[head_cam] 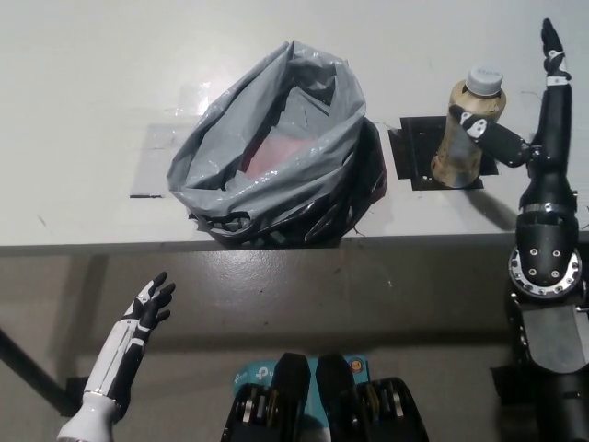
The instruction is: Use the right hand to pick up a bottle of protein shake and place it into a plastic bag on the left side
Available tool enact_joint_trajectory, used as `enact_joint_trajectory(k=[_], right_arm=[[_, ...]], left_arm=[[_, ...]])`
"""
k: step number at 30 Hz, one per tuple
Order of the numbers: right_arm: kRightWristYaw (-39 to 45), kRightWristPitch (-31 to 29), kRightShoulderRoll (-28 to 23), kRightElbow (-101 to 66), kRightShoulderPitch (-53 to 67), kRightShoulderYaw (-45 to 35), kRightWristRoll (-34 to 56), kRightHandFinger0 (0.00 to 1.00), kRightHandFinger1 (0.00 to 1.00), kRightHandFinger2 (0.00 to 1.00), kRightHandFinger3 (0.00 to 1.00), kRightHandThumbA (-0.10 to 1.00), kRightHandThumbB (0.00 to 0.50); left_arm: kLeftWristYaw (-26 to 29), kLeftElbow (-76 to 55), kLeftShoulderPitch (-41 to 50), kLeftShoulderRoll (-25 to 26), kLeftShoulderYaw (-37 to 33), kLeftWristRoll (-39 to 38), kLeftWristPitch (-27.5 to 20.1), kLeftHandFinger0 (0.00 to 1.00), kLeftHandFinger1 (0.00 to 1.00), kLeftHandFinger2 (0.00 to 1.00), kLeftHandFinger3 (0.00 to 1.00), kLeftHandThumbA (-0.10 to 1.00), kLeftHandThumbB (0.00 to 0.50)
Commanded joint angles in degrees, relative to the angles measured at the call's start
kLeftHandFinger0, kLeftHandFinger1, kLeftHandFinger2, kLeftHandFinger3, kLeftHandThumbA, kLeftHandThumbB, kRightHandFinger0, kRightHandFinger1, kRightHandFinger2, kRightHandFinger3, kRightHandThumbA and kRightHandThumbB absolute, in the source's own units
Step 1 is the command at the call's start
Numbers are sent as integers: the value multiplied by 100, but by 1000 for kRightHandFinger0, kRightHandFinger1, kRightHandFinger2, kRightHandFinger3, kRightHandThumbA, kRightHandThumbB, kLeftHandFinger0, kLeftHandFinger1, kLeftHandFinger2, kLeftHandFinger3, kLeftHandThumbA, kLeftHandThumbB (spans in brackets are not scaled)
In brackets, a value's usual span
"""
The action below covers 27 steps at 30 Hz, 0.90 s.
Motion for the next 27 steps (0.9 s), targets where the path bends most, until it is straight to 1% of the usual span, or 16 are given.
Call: enact_joint_trajectory(k=[1, 2, 3, 5, 6, 7, 8, 10, 13, 15, 17, 19, 21, 22, 24, 27], right_arm=[[-98, -201, -87, 193, -354, 114, 15, 1000, 1000, 1000, 1000, 975, 344], [-99, -213, -90, 236, -364, 122, 32, 1000, 1000, 1000, 1000, 974, 344], [-80, -187, -106, 344, -403, 149, 46, 1000, 1000, 1000, 1000, 981, 355], [-60, -194, -139, 511, -469, 190, 52, 1000, 1000, 1000, 1000, 982, 357], [-58, -207, -160, 601, -509, 217, 33, 1000, 1000, 1000, 1000, 972, 344], [-86, -224, -206, 755, -577, 281, -52, 1000, 1000, 1000, 1000, 960, 329], [-126, -232, -272, 975, -676, 371, -180, 1000, 1000, 1000, 1000, 959, 327], [-198, -238, -327, 1248, -799, 434, -235, 1000, 1000, 1000, 1000, 966, 342], [-124, -194, -408, 1566, -954, 456, -77, 1000, 1000, 1000, 1000, 962, 329], [-100, -147, -460, 1769, -1068, 440, -12, 1000, 1000, 1000, 1000, 966, 330], [-131, -197, -495, 2015, -1213, 400, 66, 1000, 1000, 1000, 1000, 958, 341], [-178, -246, -569, 2287, -1351, 394, 71, 1000, 1000, 1000, 1000, 973, 342], [-115, -181, -622, 2386, -1453, 348, 160, 1000, 1000, 1000, 1000, 992, 364], [-90, -174, -661, 2476, -1528, 318, 219, 1000, 1000, 1000, 1000, 992, 354], [-75, -155, -698, 2642, -1668, 302, 283, 1000, 1000, 1000, 1000, 1000, 358], [8, -107, -714, 2793, -1859, 197, 496, 1000, 1000, 1000, 1000, 1000, 367]], left_arm=[[-98, -184, -57, 59, -20, -49, -165, 1000, 1000, 1000, 1000, 1000, 102], [-86, -186, -54, 60, -26, -16, -174, 1000, 1000, 1000, 1000, 1000, 102], [-81, -202, -53, 57, -25, -9, -126, 1000, 1000, 1000, 1000, 1000, 111], [-76, -225, -50, 52, -25, 1, -104, 1000, 1000, 1000, 1000, 1000, 105], [-76, -223, -54, 58, -35, 23, -126, 1000, 1000, 1000, 1000, 1000, 94], [-81, -223, -54, 65, -42, 35, -134, 1000, 1000, 1000, 1000, 1000, 96], [-92, -222, -55, 60, -35, 4, -117, 1000, 1000, 1000, 1000, 1000, 97], [-92, -202, -55, 61, -34, 4, -133, 1000, 1000, 1000, 1000, 1000, 102], [-93, -206, -54, 59, -41, 11, -126, 1000, 1000, 1000, 1000, 1000, 99], [-94, -244, -49, 49, -40, -2, -76, 1000, 1000, 1000, 1000, 1000, 99], [-99, -233, -69, 62, -29, -18, -116, 1000, 1000, 1000, 1000, 1000, 95], [-98, -193, -77, 72, -28, -9, -184, 1000, 1000, 1000, 1000, 1000, 93], [-95, -196, -82, 66, -32, -3, -136, 1000, 1000, 1000, 1000, 1000, 100], [-89, -220, -69, 74, -32, 20, -105, 1000, 1000, 1000, 1000, 1000, 108], [-85, -226, -69, 86, -24, 29, -99, 1000, 1000, 1000, 1000, 1000, 110], [-116, -185, -92, 94, -22, -20, -162, 1000, 1000, 1000, 1000, 1000, 86]])
